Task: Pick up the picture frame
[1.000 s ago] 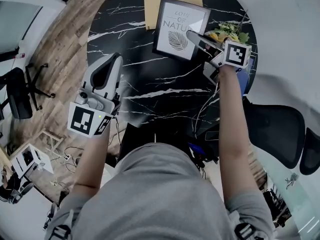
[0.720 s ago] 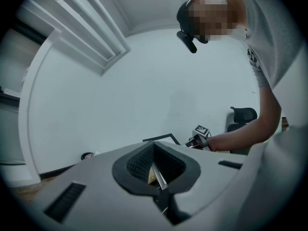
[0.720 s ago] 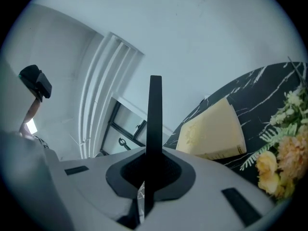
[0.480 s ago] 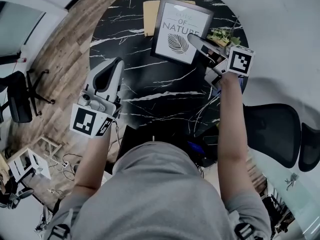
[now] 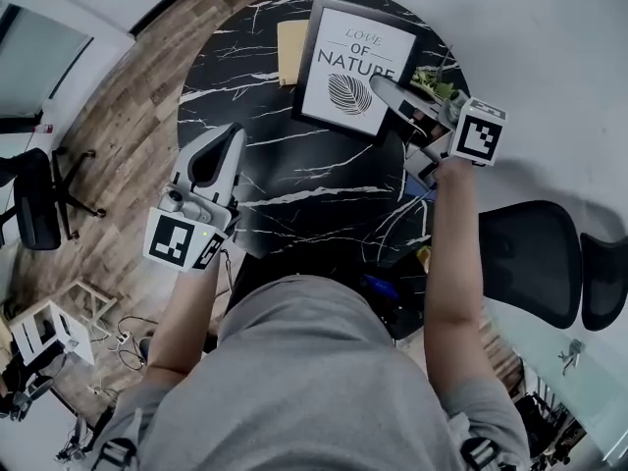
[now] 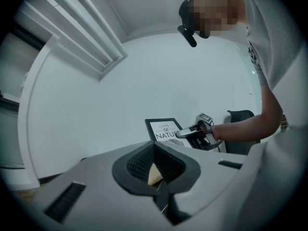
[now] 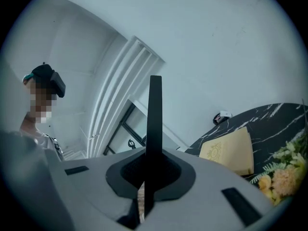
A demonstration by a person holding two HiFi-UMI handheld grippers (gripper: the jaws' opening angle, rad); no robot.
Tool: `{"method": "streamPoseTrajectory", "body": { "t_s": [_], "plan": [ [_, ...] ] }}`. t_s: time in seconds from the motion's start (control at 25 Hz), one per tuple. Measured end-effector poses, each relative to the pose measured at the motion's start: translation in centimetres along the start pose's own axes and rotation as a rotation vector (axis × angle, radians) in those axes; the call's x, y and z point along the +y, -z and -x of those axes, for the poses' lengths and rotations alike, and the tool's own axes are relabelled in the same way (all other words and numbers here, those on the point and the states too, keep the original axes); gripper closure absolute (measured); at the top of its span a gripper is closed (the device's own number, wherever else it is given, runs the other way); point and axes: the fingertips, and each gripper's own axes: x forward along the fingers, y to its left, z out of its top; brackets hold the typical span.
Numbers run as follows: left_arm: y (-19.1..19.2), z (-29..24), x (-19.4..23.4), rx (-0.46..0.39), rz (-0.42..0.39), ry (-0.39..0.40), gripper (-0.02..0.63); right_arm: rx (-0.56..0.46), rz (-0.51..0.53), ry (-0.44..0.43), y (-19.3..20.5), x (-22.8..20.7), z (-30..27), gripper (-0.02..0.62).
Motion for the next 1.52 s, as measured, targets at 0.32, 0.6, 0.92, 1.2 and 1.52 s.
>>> {"method": "streamPoseTrajectory", "body": {
  "t_s": [0.32, 0.6, 0.92, 1.2, 1.52],
  "plan": [
    [-1.0, 0.5, -0.7, -0.026, -0.026, 0.011, 0.6, -0.02, 0.07, -0.007, -1.5, 3.8, 0.9, 0.565],
    [-1.8, 0.8, -2.1, -0.047, -0.033, 0.025, 0.6, -0.031, 0.108, -0.037, -2.4, 7.1, 1.6, 0.563],
    [-2.7, 1.5, -3.9, -0.068, -0.046, 0.045, 0.6, -0.052, 0.155, -0.057, -3.0, 11.1, 3.6, 0.563],
    [-3.5, 2.1, -4.8, -0.072, -0.068, 0.064, 0.6, -0.082, 0.187, -0.081, -3.0, 14.3, 4.6, 0.563],
    [-5.0, 5.6, -5.6, -0.107, -0.085, 0.086, 0.6, -0.084, 0.268, -0.113, -1.7, 21.2, 4.9, 0.565]
  ]
}}
